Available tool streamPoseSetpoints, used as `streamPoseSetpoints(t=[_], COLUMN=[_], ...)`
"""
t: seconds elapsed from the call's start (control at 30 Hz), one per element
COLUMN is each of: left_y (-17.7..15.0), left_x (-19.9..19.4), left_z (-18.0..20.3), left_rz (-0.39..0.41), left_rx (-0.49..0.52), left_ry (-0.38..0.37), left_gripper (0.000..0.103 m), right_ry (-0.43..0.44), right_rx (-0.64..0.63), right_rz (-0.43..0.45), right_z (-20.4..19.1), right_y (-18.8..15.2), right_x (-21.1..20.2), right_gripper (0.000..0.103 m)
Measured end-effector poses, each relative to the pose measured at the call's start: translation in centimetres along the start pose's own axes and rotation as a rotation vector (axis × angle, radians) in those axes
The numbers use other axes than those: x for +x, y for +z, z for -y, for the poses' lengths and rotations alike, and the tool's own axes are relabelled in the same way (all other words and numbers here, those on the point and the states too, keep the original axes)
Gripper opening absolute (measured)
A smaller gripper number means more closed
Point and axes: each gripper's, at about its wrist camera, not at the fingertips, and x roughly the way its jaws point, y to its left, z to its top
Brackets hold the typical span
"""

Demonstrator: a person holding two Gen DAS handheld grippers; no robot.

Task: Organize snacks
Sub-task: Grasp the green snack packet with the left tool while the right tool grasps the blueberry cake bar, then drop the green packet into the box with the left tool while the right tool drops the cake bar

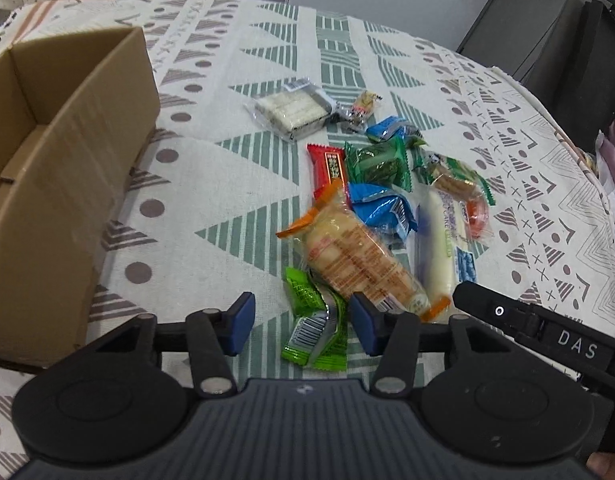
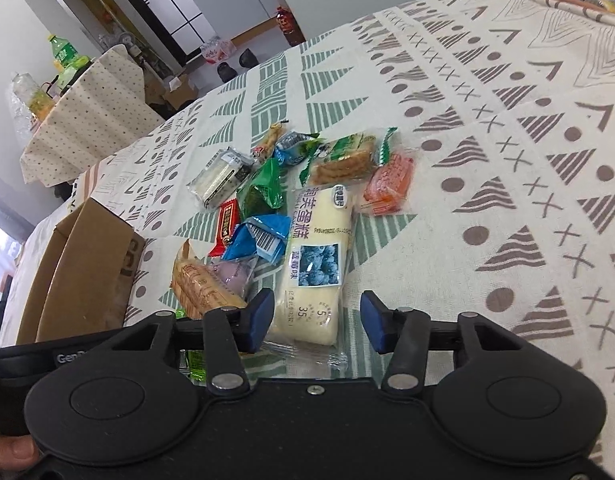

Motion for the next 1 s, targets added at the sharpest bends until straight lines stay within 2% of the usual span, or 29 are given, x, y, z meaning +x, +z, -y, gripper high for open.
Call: streamPoseSetpoints(t=[0.17,0.23,0.3,0.37,0.5,0.73,1.0], left_y=[-0.3,-0.3,-0.1,0.1,0.5,1.0,0.3], left_x=[1.2,1.3,1.2,1.1,0.0,-2.7,-5.9], left_z=[0.1,0.1,-0.1,-0.2,-0.6,-1.4,-2.4], left_rz=[-0.031,-0.023,-0.022,-0.023,-0.003,0.073,0.148], left_rx=[0.02,0.025,0.017,0.014,0.029,0.043,0.015], left_ry=[-0.009,-0.002,-0.008,-0.01,-0.019,-0.049,-0.081], left_gripper=[0.042,0.033,0.032,0.031,0.029,0.029,0.029], right_ry=[-0.006,-0.014,-0.027,-0.035,-0.039,-0.062,-0.068], right_rx=[-0.015,-0.014,-0.033,-0.054,-0.058,-0.066,-0.092], right_rz=[-0.016,-0.03,-0.03,-0.03,-0.037,-0.007,0.028], right_z=[-0.4,-0.5,-0.7,-1.1,-1.3,-2.5,-4.7], right_y=[0.1,0.0,-0.2,-0.3,-0.5,-1.4,-1.9], right_x=[1.2,1.8,2.0,2.2,1.8,0.0,-2.3], right_gripper=[0.049,0.049,0.048,0.04,0.036,0.034,0.034])
